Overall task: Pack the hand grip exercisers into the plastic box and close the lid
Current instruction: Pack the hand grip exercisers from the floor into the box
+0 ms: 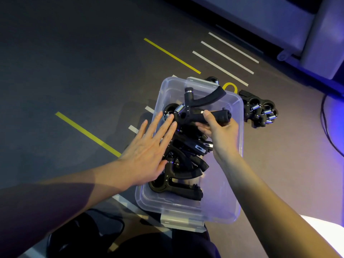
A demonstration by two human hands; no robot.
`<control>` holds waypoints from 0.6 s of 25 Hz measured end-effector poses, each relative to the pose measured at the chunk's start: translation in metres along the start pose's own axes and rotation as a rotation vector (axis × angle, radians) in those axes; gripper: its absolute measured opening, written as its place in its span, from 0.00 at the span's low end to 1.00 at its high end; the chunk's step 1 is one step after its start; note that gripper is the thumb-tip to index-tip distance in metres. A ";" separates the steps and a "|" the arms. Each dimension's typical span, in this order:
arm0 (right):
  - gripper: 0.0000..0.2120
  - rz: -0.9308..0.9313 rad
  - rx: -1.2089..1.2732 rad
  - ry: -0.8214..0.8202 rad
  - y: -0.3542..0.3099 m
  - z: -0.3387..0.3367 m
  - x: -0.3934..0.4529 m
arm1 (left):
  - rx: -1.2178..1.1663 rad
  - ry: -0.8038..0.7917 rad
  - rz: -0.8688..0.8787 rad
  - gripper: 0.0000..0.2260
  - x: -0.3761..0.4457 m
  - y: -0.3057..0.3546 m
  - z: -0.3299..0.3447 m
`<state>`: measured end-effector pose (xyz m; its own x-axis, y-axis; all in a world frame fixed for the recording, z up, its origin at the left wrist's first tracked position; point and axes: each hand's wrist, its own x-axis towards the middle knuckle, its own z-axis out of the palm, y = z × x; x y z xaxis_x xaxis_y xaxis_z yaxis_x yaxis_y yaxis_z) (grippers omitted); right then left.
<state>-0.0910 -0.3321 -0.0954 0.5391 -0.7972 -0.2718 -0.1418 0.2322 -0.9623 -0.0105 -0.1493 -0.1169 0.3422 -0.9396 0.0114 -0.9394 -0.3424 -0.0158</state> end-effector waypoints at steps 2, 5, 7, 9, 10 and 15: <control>0.07 -0.214 -0.202 -0.089 0.000 -0.006 0.005 | 0.000 0.000 -0.003 0.42 0.000 0.000 0.000; 0.13 -0.648 -0.698 -0.271 0.001 -0.014 0.021 | 0.012 -0.006 -0.016 0.42 0.000 0.001 -0.001; 0.20 -0.793 -0.983 -0.398 0.004 -0.018 0.031 | 0.019 -0.010 -0.019 0.42 -0.001 0.001 -0.001; 0.29 -0.752 -1.226 -0.457 0.005 -0.019 0.035 | 0.023 -0.017 -0.017 0.42 -0.001 0.001 -0.001; 0.32 -0.715 -1.329 -0.473 0.005 -0.019 0.034 | 0.027 -0.021 -0.015 0.43 -0.001 0.001 -0.001; 0.41 -0.526 -1.590 -0.578 0.009 -0.014 0.019 | 0.022 -0.030 -0.014 0.42 0.000 0.001 0.000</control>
<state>-0.0939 -0.3531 -0.1091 0.9354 -0.2412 -0.2587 -0.2777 -0.9538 -0.1147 -0.0116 -0.1496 -0.1168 0.3561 -0.9343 -0.0183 -0.9340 -0.3552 -0.0375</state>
